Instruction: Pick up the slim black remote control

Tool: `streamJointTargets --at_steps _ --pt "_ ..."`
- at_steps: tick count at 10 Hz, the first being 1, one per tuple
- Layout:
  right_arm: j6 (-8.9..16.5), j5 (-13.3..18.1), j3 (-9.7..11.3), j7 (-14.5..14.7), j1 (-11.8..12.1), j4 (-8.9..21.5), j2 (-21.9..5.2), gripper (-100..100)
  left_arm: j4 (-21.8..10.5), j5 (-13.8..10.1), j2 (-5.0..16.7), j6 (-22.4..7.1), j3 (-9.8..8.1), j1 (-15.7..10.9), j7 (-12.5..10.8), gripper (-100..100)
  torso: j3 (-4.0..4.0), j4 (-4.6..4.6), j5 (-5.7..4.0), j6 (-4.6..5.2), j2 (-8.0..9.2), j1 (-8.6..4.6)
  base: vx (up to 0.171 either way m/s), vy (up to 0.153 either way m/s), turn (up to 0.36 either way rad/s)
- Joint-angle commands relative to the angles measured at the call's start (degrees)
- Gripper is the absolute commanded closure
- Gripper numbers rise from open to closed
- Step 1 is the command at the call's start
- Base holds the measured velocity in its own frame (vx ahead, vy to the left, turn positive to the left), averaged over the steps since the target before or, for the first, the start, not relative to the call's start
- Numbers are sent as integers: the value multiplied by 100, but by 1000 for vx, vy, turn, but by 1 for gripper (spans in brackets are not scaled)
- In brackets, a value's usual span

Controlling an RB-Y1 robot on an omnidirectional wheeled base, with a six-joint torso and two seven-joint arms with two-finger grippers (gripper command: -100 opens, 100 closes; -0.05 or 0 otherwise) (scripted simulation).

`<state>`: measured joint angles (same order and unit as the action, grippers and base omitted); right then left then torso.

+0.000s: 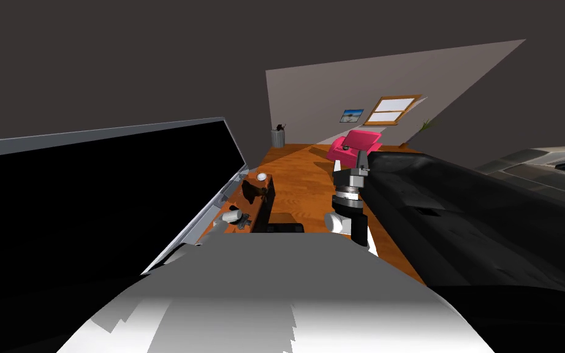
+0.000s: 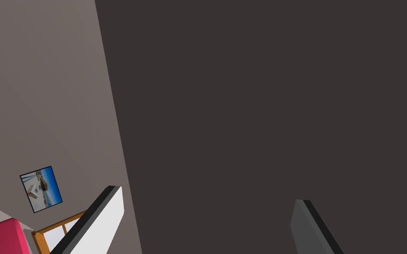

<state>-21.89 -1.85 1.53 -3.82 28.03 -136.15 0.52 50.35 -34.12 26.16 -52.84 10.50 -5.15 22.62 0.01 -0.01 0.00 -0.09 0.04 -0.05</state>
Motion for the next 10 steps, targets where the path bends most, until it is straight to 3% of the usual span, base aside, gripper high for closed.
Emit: streamJointTargets --at_steps 1,2,6,7,8,10 --pt "0 0 0 0 0 0 0 0 0 0 0 0 0 0 0 -100 0 0 0 0 0 0 0 0 0" --pt "0 0 0 0 0 0 0 0 -8 6 -6 13 1 -1 -7 100 -3 -2 3 0 -5 2 0 0 0" --pt "0 0 0 0 0 0 0 0 -8 3 -5 12 -3 0 -12 100 -6 -3 4 3 -9 3 0 0 0" --pt "0 0 0 0 0 0 0 0 -8 4 -5 12 -2 -1 -11 0 -6 -3 4 2 -9 3 0 0 0" --pt "0 0 0 0 0 0 0 0 116 -151 181 -177 -11 -43 81 100 -6 -3 4 2 -10 3 17 -17 63" --pt "0 0 0 0 1 0 0 0 270 -255 329 -363 -16 -68 111 100 -8 -3 -1 0 -15 -4 9 -29 79"
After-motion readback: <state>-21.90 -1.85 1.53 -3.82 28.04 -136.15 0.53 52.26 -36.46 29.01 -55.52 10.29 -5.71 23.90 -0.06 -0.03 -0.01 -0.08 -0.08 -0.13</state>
